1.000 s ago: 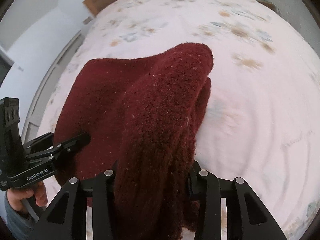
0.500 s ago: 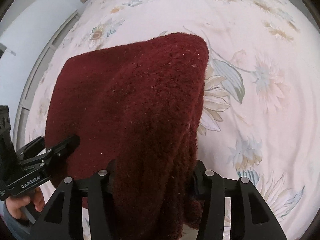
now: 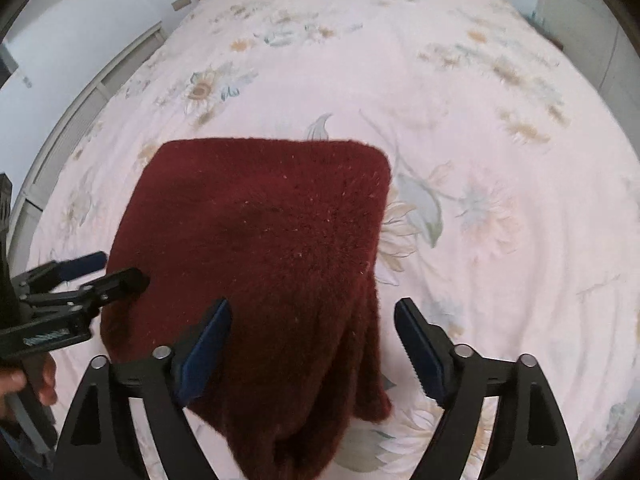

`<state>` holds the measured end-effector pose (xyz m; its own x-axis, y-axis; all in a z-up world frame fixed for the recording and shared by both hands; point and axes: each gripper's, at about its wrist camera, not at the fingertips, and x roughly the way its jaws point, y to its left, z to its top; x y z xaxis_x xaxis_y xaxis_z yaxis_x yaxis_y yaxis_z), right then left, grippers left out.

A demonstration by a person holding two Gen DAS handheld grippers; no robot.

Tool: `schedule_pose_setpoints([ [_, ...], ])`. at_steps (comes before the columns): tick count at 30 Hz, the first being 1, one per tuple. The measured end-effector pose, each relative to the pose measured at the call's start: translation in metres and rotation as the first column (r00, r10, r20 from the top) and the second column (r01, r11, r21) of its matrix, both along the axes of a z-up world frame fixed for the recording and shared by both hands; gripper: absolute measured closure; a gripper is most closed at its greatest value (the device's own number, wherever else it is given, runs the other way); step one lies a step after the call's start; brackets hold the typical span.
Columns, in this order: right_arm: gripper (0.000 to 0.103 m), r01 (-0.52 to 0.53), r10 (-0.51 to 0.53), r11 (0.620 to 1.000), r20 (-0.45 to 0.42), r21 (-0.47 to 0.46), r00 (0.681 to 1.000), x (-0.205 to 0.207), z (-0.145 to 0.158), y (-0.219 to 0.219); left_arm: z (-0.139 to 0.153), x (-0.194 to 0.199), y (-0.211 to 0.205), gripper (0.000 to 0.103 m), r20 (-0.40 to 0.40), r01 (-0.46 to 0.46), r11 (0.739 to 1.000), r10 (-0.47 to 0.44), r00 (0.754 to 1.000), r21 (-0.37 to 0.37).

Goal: Fold small clothes

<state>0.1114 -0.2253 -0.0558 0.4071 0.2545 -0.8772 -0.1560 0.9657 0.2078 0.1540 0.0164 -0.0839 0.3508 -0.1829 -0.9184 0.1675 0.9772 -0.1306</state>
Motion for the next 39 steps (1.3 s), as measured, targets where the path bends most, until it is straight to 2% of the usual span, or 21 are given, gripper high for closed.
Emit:
schedule_pose_setpoints([
  [1, 0.008, -0.005, 0.006, 1.0, 0.017, -0.012, 1.0, -0.004, 0.002, 0.001, 0.008, -0.001, 0.0, 0.016, 0.004, -0.001, 1.0, 0.001, 1.0, -0.009],
  [2, 0.0, -0.009, 0.01, 1.0, 0.026, -0.02, 1.0, -0.007, 0.002, 0.0, 0.012, -0.005, 0.0, 0.008, 0.01, -0.002, 1.0, 0.002, 1.0, -0.017],
  [3, 0.0, -0.015, 0.016, 1.0, 0.033, -0.027, 0.999, -0.011, 0.001, 0.001, 0.016, -0.008, 0.002, 0.001, 0.02, -0.001, 1.0, 0.001, 1.0, -0.021],
  [7, 0.0, -0.004, 0.006, 0.999, 0.049, -0.049, 0.999, -0.022, -0.009, -0.006, 0.016, -0.019, 0.004, 0.001, 0.053, 0.004, 1.0, -0.004, 0.999, -0.004],
  [11, 0.0, 0.039, -0.036, 0.997, 0.04, -0.068, 0.999, -0.023, -0.027, -0.02, -0.003, -0.016, 0.004, 0.001, 0.033, 0.003, 0.999, -0.005, 0.999, 0.051],
  [14, 0.0, 0.064, -0.061, 0.995, 0.036, -0.081, 0.997, -0.026, -0.043, -0.036, -0.017, -0.021, 0.012, 0.001, 0.024, 0.008, 1.0, -0.009, 1.0, 0.026],
  [17, 0.0, 0.079, -0.078, 0.996, 0.033, -0.043, 0.996, -0.031, -0.056, -0.046, -0.026, -0.025, 0.02, 0.001, 0.039, 0.011, 1.0, -0.01, 0.999, -0.021],
  [20, 0.0, 0.092, -0.091, 0.995, 0.043, -0.036, 0.995, -0.034, -0.06, -0.047, -0.029, -0.031, 0.02, 0.0, 0.058, 0.02, 1.0, -0.018, 0.998, -0.023],
  [23, 0.0, 0.099, -0.097, 0.995, 0.057, -0.035, 0.994, -0.04, -0.047, -0.045, -0.022, -0.036, 0.018, 0.0, 0.08, 0.02, 1.0, -0.019, 0.997, -0.012],
  [27, 0.0, 0.095, -0.09, 0.995, 0.108, -0.039, 0.99, -0.053, -0.015, -0.043, -0.002, -0.043, 0.018, 0.001, 0.112, 0.011, 1.0, -0.014, 0.994, 0.023],
  [35, 0.0, 0.11, -0.097, 0.993, 0.212, -0.051, 0.973, -0.104, 0.064, -0.054, 0.063, -0.084, 0.035, 0.001, 0.166, -0.052, 0.997, 0.042, 0.985, 0.057],
  [39, 0.0, 0.122, -0.102, 0.99, 0.249, -0.065, 0.963, -0.128, 0.092, -0.06, 0.087, -0.109, 0.04, 0.001, 0.188, -0.074, 0.994, 0.057, 0.981, 0.085],
])
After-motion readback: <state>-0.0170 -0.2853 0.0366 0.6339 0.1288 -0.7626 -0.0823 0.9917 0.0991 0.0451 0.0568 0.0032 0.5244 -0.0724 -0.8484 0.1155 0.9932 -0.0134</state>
